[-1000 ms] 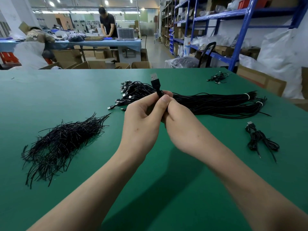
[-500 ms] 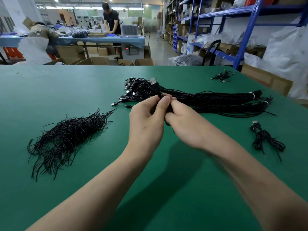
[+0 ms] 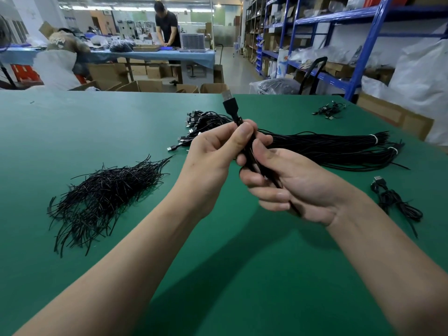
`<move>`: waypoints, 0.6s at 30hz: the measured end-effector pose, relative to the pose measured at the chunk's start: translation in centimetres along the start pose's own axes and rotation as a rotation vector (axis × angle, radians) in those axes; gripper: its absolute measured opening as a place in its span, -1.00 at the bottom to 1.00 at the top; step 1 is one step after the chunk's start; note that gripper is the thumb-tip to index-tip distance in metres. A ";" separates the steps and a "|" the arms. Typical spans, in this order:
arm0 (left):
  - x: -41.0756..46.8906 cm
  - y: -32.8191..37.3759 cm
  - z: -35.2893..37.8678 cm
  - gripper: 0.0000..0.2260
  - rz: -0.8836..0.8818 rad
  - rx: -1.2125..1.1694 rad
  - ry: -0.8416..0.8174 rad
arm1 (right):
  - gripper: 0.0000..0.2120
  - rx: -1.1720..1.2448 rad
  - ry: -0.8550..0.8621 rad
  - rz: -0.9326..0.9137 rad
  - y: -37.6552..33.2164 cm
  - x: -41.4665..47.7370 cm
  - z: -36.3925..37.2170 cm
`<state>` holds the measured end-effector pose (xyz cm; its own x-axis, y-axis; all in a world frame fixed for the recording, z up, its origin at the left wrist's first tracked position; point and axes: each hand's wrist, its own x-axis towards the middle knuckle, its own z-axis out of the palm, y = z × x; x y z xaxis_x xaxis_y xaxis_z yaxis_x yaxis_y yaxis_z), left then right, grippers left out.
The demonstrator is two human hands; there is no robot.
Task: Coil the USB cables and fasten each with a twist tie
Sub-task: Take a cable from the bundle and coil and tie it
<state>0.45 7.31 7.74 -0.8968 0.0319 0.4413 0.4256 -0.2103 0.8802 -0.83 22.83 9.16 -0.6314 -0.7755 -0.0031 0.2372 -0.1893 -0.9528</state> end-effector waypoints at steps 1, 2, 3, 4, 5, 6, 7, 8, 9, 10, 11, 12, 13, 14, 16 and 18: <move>0.1 -0.1 -0.2 -0.83 0.000 -0.030 -0.010 | -0.69 0.003 0.006 0.000 -0.1 -0.1 0.0; 0.1 -0.2 -0.3 -0.84 -0.002 -0.063 -0.019 | -0.69 0.006 0.014 -0.008 -0.1 -0.1 0.0; 0.1 -0.3 -0.4 -0.86 -0.004 -0.089 -0.026 | -0.69 -0.001 0.026 -0.019 -0.2 0.0 0.0; 0.1 -0.3 -0.4 -0.86 -0.007 -0.102 -0.024 | -0.69 -0.034 0.046 -0.033 -0.1 0.1 0.1; 0.1 -0.3 -0.4 -0.86 -0.009 -0.103 -0.016 | -0.68 -0.092 0.077 -0.051 0.0 0.2 0.1; 0.2 -0.3 -0.5 -0.84 -0.013 -0.096 -0.004 | -0.67 -0.156 0.112 -0.071 0.1 0.3 0.2; 0.2 -0.3 -0.6 -0.83 -0.014 -0.081 0.011 | -0.67 -0.210 0.145 -0.091 0.3 0.5 0.3; 0.3 -0.3 -0.8 -0.83 -0.016 -0.056 0.018 | -0.67 -0.250 0.176 -0.110 0.5 0.7 0.4; 0.4 -0.2 -1.0 -0.82 -0.024 -0.023 0.012 | -0.67 -0.282 0.207 -0.124 0.8 0.8 0.5; 0.5 -0.2 -1.4 -0.79 -0.044 0.018 -0.006 | -0.67 -0.307 0.238 -0.133 1.0 1.0 0.5; 0.6 -0.1 -2.0 -0.76 -0.076 0.069 -0.034 | -0.67 -0.326 0.269 -0.137 1.2 1.1 0.5; 0.8 0.1 -2.7 -0.72 -0.127 0.145 -0.056 | -0.68 -0.340 0.304 -0.139 1.4 1.2 0.4; 1.0 0.3 -3.7 -0.70 -0.190 0.257 -0.062 | -0.68 -0.355 0.344 -0.137 1.5 1.3 0.3; 1.1 0.4 -4.9 -0.70 -0.252 0.442 -0.047 | -0.68 -0.371 0.386 -0.131 1.7 1.3 0.2; 1.5 0.3 -8.1 -0.75 -0.355 1.033 -0.002 | -0.68 -0.397 0.451 -0.112 1.9 1.4 0.1; 1.4 0.3 -11.3 -0.82 -0.448 1.542 0.095 | -0.68 -0.403 0.476 -0.091 2.2 1.5 0.0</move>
<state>-2.08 -3.72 6.61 -0.9554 -0.2534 0.1519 -0.2035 0.9371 0.2835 -1.23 21.21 7.06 -0.9174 -0.3961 0.0375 -0.0717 0.0719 -0.9948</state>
